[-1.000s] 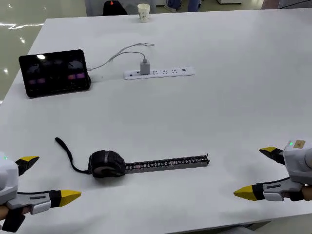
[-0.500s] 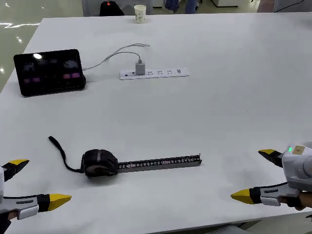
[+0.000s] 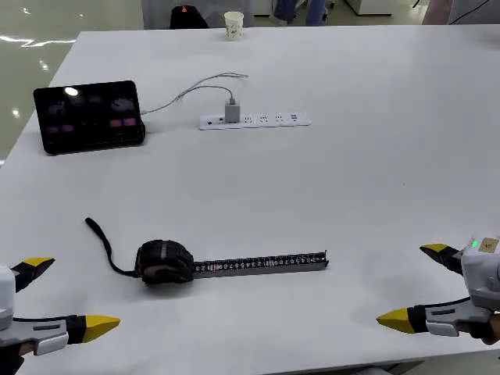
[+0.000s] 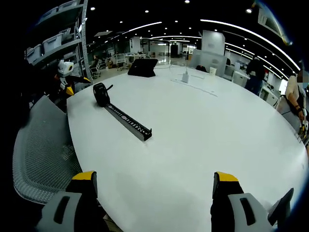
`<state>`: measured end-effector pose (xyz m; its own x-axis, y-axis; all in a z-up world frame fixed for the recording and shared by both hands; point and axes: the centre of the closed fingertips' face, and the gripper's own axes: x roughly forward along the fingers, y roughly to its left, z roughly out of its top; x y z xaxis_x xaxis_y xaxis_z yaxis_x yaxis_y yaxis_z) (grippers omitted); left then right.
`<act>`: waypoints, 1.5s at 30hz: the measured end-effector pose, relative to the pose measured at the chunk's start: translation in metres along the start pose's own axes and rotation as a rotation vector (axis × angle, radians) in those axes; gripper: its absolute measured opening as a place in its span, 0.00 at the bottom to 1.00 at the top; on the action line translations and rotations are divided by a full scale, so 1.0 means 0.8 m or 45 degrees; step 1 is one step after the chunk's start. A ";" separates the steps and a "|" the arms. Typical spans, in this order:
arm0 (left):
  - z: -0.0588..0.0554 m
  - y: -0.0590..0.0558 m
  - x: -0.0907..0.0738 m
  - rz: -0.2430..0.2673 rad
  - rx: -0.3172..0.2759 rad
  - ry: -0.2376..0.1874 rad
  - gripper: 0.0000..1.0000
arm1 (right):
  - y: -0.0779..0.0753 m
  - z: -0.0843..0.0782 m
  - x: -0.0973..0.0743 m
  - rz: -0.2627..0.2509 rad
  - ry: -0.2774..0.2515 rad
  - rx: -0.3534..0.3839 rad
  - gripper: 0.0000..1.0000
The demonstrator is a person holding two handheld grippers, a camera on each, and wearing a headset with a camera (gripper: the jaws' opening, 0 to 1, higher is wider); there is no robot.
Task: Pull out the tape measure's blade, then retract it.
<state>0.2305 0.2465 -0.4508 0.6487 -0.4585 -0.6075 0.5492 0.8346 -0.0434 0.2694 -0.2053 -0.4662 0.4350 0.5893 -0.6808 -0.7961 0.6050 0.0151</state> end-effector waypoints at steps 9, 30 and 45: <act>0.005 0.003 0.001 0.031 0.006 0.026 0.99 | 0.001 0.002 0.007 0.025 0.020 -0.011 0.99; 0.013 -0.022 0.029 0.005 0.001 0.091 0.99 | 0.001 0.007 0.020 0.078 0.091 -0.078 0.99; 0.044 -0.048 0.046 -0.014 -0.029 0.011 0.99 | 0.000 0.025 0.034 0.123 0.101 -0.175 0.99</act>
<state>0.2521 0.1869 -0.4438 0.6378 -0.4652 -0.6139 0.5440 0.8363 -0.0685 0.2895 -0.1788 -0.4701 0.3230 0.5937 -0.7370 -0.8851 0.4653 -0.0130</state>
